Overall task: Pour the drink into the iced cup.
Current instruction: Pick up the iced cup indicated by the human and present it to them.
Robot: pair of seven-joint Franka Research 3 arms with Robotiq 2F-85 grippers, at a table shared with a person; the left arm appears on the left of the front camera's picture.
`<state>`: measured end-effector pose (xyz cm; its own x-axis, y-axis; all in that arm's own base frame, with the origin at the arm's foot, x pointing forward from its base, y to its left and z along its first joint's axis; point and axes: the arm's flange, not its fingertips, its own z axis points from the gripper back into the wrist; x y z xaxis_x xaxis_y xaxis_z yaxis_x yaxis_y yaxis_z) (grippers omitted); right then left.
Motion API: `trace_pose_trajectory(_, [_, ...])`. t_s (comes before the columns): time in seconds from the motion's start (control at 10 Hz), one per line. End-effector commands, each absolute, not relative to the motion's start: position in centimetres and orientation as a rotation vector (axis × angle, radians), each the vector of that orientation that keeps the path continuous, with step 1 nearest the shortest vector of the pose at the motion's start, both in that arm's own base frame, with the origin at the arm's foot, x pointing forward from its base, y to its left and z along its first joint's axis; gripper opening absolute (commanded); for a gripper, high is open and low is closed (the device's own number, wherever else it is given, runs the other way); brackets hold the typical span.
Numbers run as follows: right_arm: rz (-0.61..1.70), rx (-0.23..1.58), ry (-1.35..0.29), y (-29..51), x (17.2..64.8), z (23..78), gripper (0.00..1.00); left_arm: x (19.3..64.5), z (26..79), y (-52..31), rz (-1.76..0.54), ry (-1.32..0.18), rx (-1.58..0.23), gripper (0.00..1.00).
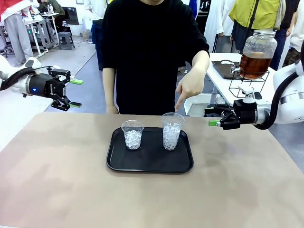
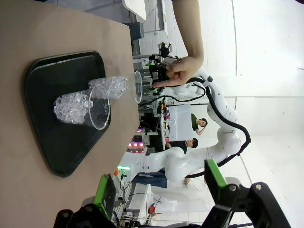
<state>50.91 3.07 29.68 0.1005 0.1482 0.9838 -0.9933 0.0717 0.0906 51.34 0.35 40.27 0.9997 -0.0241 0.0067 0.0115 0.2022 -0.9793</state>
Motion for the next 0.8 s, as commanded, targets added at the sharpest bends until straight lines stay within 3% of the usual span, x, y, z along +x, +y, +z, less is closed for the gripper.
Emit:
trace_pose_trajectory(0.0, [1.134,1.087,-1.08,4.2,49.7,28.4,1.0,51.4,40.4,0.4,-0.027,0.006,-1.372,1.0])
trace_pose_trajectory(0.7, [1.129,1.122,-1.186,8.3,46.4,25.6,1.0,51.4,40.4,0.4,-0.027,0.006,-1.372,1.0])
